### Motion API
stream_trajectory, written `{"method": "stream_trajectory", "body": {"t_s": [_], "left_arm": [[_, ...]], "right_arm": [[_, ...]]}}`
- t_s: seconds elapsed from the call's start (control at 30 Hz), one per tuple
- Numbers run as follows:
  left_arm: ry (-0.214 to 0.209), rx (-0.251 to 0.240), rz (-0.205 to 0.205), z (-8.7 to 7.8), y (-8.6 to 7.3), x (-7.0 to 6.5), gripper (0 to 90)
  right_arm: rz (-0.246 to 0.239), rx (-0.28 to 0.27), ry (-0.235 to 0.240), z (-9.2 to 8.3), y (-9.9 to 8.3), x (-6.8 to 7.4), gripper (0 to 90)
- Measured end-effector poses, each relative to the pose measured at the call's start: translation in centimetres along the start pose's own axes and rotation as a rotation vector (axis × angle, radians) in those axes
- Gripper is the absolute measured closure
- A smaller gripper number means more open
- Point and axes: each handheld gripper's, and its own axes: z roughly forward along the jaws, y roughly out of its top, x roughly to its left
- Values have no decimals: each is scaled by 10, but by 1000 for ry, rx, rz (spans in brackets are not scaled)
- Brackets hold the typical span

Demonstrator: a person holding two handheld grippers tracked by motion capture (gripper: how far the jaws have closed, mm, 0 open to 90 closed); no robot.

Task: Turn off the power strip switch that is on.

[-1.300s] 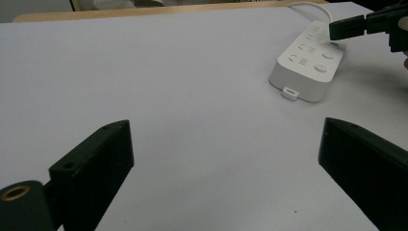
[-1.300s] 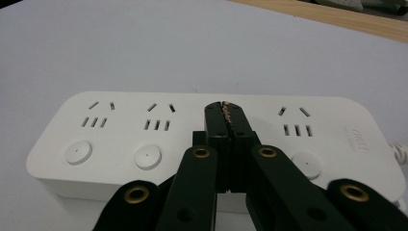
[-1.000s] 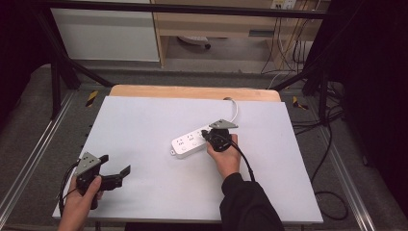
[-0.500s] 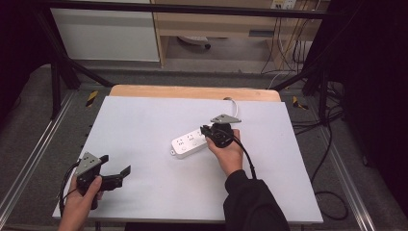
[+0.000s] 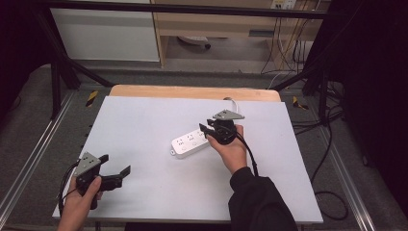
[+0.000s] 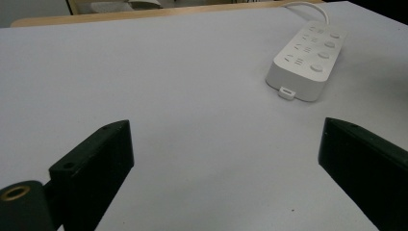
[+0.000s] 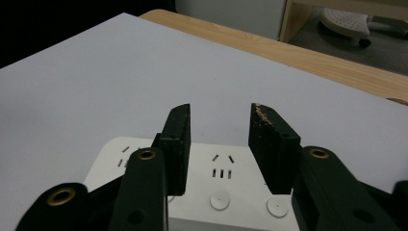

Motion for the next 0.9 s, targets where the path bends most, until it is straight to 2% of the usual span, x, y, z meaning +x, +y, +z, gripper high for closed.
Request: {"method": "stream_trajectory", "body": {"t_s": [0.23,0.5,0.6,0.73,0.8,0.9], "left_arm": [[1,-4,-3,0,0,0,50],[2,-3,-1,0,0,0,50],[4,-2,-2,-1,0,1,50],[4,-2,-6,-1,0,1,50],[4,-2,-5,-1,0,1,50],[4,-1,-6,0,0,1,50]], "right_arm": [[-25,-44,-1,-2,3,-2,496],[-5,-54,-13,-6,5,-8,461],[5,-47,-12,-8,5,-9,436],[26,-41,-16,-11,6,-12,323],[44,-22,-12,-15,8,-14,301],[29,-3,-5,-22,10,-14,233]]}}
